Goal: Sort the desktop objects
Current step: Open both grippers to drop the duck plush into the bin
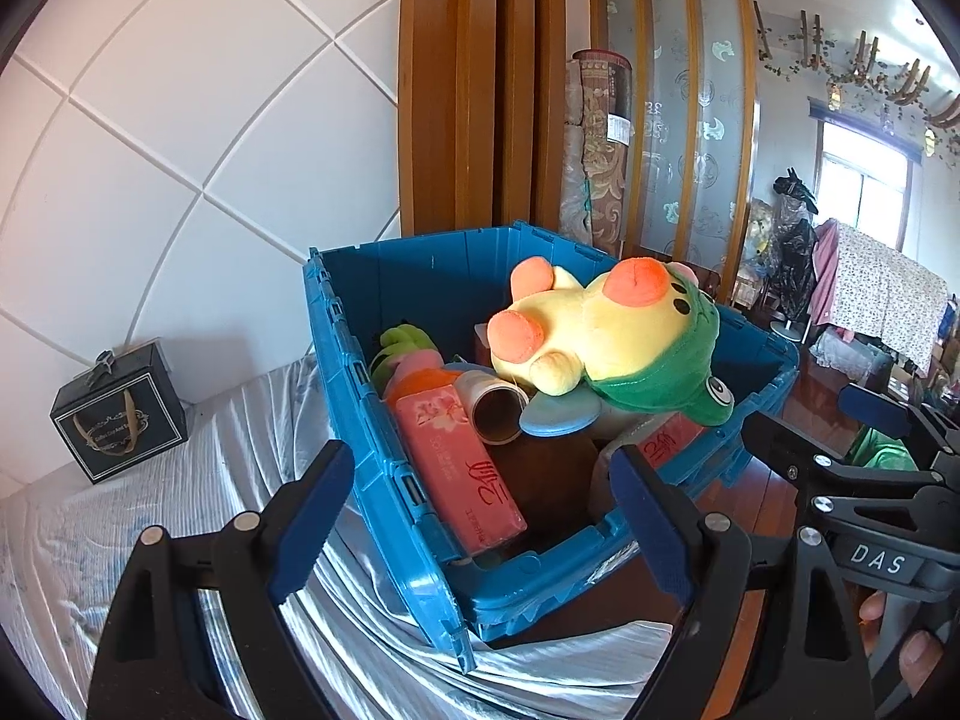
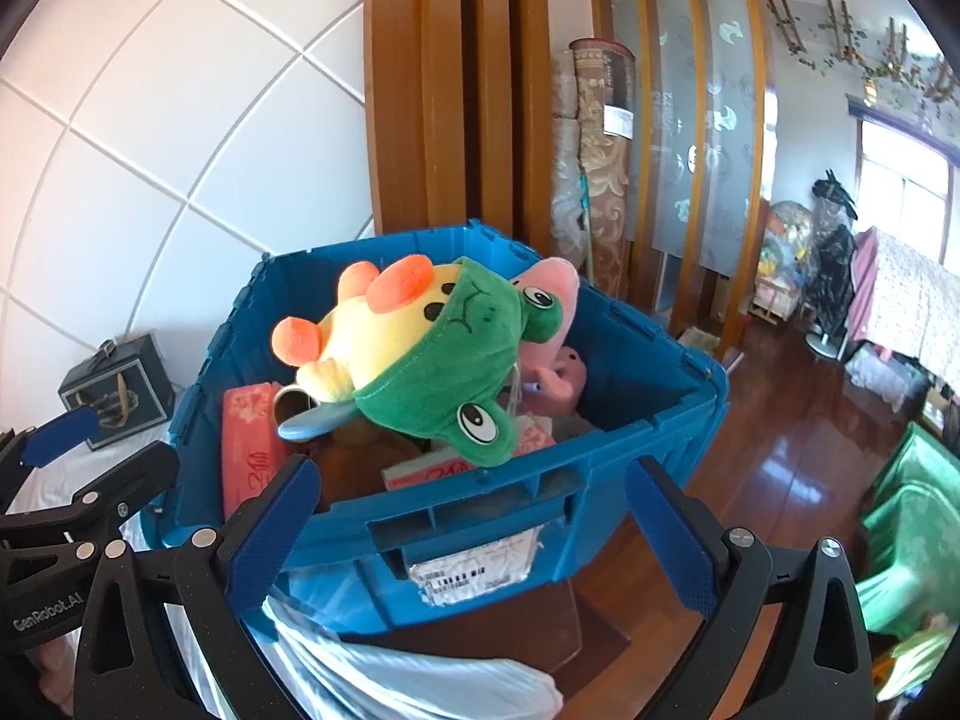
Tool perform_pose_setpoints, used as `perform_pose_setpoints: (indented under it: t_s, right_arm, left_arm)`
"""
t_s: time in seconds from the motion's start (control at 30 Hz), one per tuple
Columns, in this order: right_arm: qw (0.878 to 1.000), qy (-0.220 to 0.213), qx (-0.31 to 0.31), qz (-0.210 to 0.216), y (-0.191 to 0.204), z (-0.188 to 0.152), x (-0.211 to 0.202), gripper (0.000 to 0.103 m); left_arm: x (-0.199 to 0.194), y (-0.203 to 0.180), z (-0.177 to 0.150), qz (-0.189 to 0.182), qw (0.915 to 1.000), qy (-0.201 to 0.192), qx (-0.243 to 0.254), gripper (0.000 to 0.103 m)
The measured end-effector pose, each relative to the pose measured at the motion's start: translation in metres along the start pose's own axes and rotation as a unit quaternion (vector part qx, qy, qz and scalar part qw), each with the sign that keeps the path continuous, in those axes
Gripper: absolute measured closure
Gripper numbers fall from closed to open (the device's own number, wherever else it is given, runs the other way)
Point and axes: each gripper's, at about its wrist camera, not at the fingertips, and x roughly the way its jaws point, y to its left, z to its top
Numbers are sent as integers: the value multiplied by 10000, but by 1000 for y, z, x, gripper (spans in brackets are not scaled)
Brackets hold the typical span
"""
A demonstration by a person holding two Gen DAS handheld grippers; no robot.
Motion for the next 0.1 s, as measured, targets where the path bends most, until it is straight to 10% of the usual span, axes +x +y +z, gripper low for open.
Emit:
perform_pose_setpoints:
  t_s: [0.1]
  right_arm:
    - [10000, -5, 12, -1, 0, 1, 1, 0]
  left_arm:
    - [-3, -1, 1, 36, 9999, -141, 68, 15]
